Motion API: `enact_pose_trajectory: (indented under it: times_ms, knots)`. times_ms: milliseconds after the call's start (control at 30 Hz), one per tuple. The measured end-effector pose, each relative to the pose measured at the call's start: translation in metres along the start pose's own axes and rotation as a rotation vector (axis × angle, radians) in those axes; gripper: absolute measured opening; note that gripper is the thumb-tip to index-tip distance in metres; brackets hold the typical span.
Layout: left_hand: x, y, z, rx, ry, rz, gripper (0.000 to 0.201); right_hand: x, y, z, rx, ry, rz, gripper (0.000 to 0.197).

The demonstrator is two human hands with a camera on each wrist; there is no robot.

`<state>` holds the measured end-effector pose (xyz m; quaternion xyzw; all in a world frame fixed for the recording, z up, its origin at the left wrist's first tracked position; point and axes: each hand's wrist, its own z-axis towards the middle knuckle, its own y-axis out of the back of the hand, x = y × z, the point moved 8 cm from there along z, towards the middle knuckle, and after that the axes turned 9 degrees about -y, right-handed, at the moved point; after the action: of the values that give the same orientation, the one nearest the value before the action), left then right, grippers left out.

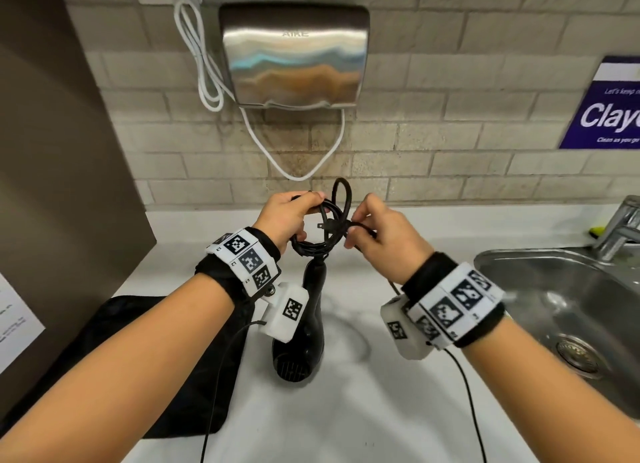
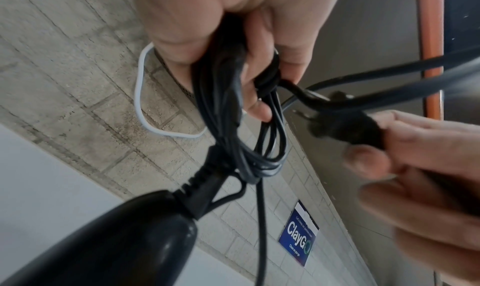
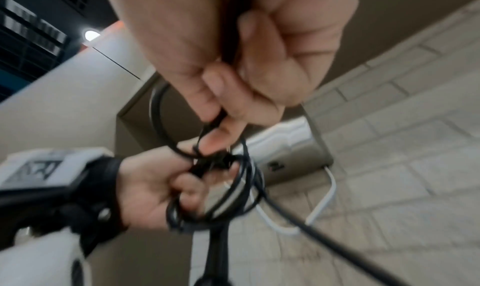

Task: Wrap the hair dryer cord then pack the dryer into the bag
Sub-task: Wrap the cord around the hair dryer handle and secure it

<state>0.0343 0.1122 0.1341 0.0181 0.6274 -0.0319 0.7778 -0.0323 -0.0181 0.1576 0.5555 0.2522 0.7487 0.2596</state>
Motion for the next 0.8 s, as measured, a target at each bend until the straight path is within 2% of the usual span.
enact_pose_trajectory:
  times_ms: [100, 233, 333, 433, 533, 667, 700, 800]
  knots:
    - [0.001, 0.000, 0.000, 0.003, 0.013, -0.008, 0.014, 0.000, -0.009, 0.001, -0.106, -0.002, 0.026, 0.010]
    - [0.006, 0.008, 0.001, -0.041, 0.056, -0.056, 0.017, 0.001, -0.002, -0.004, -0.188, -0.014, 0.079, 0.027]
    - [0.008, 0.014, 0.003, -0.065, 0.076, -0.055, 0.019, 0.001, 0.005, -0.007, -0.231, -0.017, 0.144, 0.025]
    - [0.009, 0.018, 0.004, -0.087, 0.087, -0.085, 0.017, 0.000, 0.010, -0.010, -0.306, -0.029, 0.157, 0.031]
    - [0.010, 0.020, 0.005, -0.098, 0.092, -0.101, 0.016, -0.001, 0.001, -0.007, -0.262, -0.039, 0.137, 0.032]
    - [0.007, 0.003, 0.000, -0.020, 0.074, -0.038, 0.017, 0.002, -0.024, 0.004, -0.164, -0.026, 0.019, 0.014]
    - [0.006, -0.003, -0.002, 0.003, 0.064, -0.035, 0.017, 0.002, -0.027, 0.006, -0.160, -0.060, -0.034, 0.019]
    - [0.004, -0.017, -0.005, 0.044, 0.033, -0.039, 0.016, -0.008, -0.019, 0.011, -0.301, -0.158, -0.027, 0.020]
